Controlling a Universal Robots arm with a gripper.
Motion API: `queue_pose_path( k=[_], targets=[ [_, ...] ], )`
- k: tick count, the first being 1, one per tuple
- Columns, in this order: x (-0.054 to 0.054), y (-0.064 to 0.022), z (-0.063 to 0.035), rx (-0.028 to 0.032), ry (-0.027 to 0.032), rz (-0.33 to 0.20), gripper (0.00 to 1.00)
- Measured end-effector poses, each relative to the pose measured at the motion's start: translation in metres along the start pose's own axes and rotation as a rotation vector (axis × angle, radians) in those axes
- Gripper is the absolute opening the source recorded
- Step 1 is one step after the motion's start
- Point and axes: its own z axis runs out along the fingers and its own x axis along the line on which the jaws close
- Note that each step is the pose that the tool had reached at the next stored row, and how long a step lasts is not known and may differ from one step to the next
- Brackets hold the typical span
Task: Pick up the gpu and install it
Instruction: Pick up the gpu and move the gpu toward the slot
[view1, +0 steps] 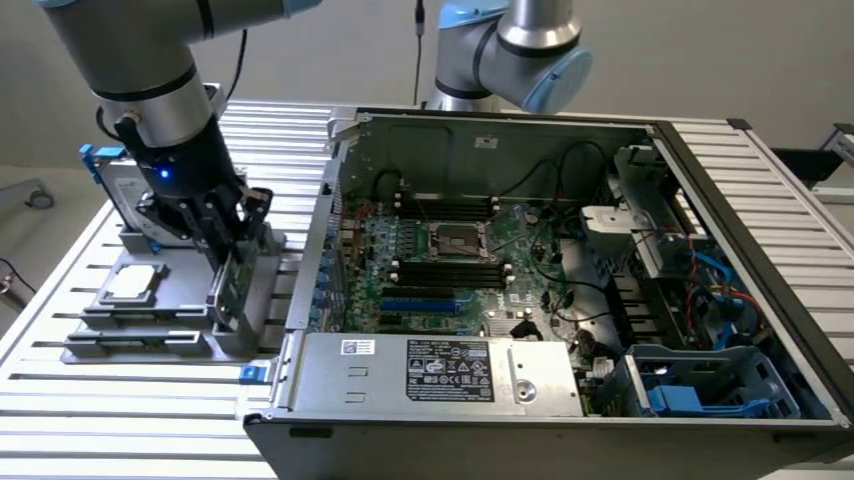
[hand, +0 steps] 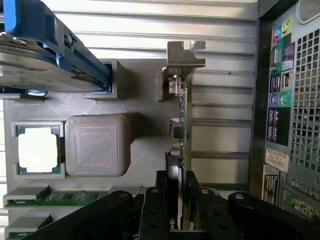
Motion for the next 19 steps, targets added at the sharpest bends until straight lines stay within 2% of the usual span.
queue_pose_path(
  k=[19],
  targets=[
    [-0.005, 0.0027, -0.0863, -0.0001, 0.0012, 0.0, 0.27]
  ],
)
